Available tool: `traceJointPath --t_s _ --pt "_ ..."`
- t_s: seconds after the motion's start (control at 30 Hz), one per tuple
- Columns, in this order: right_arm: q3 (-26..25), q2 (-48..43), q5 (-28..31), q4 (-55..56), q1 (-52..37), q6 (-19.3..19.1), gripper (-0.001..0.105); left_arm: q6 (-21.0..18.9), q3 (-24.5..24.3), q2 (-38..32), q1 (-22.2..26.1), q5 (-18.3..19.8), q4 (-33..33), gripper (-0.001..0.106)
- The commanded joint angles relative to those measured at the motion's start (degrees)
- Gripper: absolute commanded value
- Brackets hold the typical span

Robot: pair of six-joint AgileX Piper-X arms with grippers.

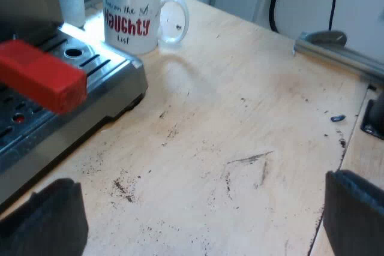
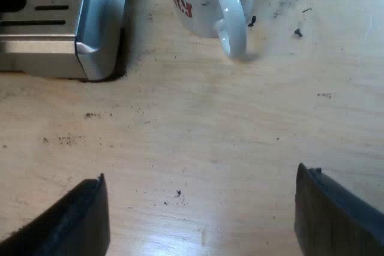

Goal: Place mug into machine

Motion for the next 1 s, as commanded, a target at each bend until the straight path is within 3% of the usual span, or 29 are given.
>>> traceJointPath --t_s 0.03,0.33,0.6,0.8,1.0 --pt "2.8 -0.1 0.0 -2.2 0.1 -0.6 0.066 0.1 1.1 0.2 -0.3 0.7 -3.5 0.082" --pt "17.2 -0.1 3.7 -21.7 0.1 -1.0 0.066 0.1 1.7 0.2 -0.3 0.7 -3.9 0.082" --pt "29.3 2.2 3.8 -50.2 0.1 -1.0 0.066 0.1 1.7 0.2 -0.3 0.7 -3.8 0.082" --pt "32.3 10.3 3.8 -62.0 0.1 -1.0 0.066 0.1 1.7 0.2 -0.3 0.7 -3.8 0.082" --pt "32.5 25.1 3.6 -78.0 0.1 -1.0 0.066 0.1 1.7 0.2 -0.3 0.7 -3.8 0.082"
